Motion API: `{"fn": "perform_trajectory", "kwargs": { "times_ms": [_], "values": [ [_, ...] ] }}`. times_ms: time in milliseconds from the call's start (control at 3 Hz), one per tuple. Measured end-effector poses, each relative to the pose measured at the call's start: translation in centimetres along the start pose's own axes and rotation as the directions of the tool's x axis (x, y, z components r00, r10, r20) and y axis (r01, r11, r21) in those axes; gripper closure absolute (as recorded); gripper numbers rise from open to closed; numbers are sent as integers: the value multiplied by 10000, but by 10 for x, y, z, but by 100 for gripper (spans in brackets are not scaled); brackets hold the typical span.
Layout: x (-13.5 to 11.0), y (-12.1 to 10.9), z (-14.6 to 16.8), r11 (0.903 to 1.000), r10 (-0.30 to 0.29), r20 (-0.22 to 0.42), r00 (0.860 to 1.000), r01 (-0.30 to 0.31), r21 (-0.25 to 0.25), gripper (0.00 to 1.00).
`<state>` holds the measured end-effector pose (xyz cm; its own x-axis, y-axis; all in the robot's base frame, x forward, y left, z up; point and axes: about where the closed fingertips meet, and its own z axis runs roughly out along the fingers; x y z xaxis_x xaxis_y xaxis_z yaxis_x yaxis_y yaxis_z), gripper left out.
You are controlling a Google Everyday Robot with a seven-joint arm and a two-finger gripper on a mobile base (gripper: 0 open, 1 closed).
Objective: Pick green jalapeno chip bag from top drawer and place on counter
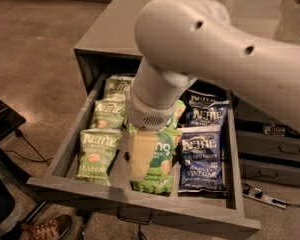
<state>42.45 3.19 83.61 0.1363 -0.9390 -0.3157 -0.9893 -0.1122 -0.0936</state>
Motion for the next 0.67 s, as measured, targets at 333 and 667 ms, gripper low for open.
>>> {"fn": "perform_trajectory", "kwargs": {
  "times_ms": [333,667],
  "values": [
    [-55,10,34,9990,-320,972,9947,349,-281,0],
    [-61,8,33,9991,-371,1094,9933,389,-139,0]
  ]
}}
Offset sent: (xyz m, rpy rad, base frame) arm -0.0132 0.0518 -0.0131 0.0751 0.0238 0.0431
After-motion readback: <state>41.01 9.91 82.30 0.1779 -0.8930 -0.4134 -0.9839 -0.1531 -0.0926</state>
